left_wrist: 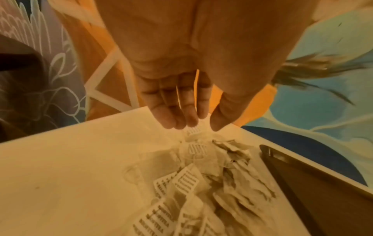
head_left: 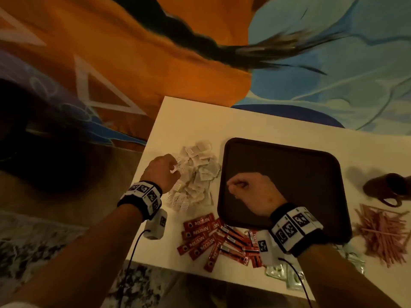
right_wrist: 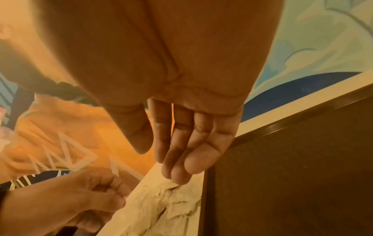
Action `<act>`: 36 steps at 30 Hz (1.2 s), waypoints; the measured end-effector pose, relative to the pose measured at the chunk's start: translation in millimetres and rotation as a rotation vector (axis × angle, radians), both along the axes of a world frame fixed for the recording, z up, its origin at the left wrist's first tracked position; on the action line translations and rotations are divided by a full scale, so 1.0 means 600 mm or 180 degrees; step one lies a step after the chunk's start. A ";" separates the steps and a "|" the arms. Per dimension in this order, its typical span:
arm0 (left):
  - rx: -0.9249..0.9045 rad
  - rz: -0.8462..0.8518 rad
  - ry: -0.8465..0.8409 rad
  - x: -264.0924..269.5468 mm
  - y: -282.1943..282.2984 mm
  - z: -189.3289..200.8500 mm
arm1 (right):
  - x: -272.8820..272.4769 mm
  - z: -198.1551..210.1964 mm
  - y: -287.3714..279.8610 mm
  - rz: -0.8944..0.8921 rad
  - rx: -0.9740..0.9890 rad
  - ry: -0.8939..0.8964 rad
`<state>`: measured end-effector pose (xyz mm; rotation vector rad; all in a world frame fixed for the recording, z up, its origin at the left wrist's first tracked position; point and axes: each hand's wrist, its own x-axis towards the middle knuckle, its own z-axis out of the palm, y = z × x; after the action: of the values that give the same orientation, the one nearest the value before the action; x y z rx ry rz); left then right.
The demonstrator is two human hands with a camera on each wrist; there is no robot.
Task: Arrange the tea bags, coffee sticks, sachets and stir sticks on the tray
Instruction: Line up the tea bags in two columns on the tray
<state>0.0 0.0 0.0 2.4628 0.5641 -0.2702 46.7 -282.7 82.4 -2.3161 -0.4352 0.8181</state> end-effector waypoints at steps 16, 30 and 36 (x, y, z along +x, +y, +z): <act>0.0173 0.0107 0.0058 0.075 0.036 -0.041 | 0.038 -0.086 0.131 0.0147 -0.0072 0.0170; -0.0110 -0.0100 -0.0505 0.000 0.018 0.010 | 0.136 -0.134 0.189 0.0212 -0.0940 -0.0832; -0.0199 -0.0070 -0.0600 -0.012 0.017 0.020 | 0.148 -0.152 0.202 0.0363 -0.1092 -0.0959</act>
<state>-7.2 10.1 12.3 2.4022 0.4415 -0.0618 135.7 -161.6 -9.0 -2.7722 -0.6004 0.6352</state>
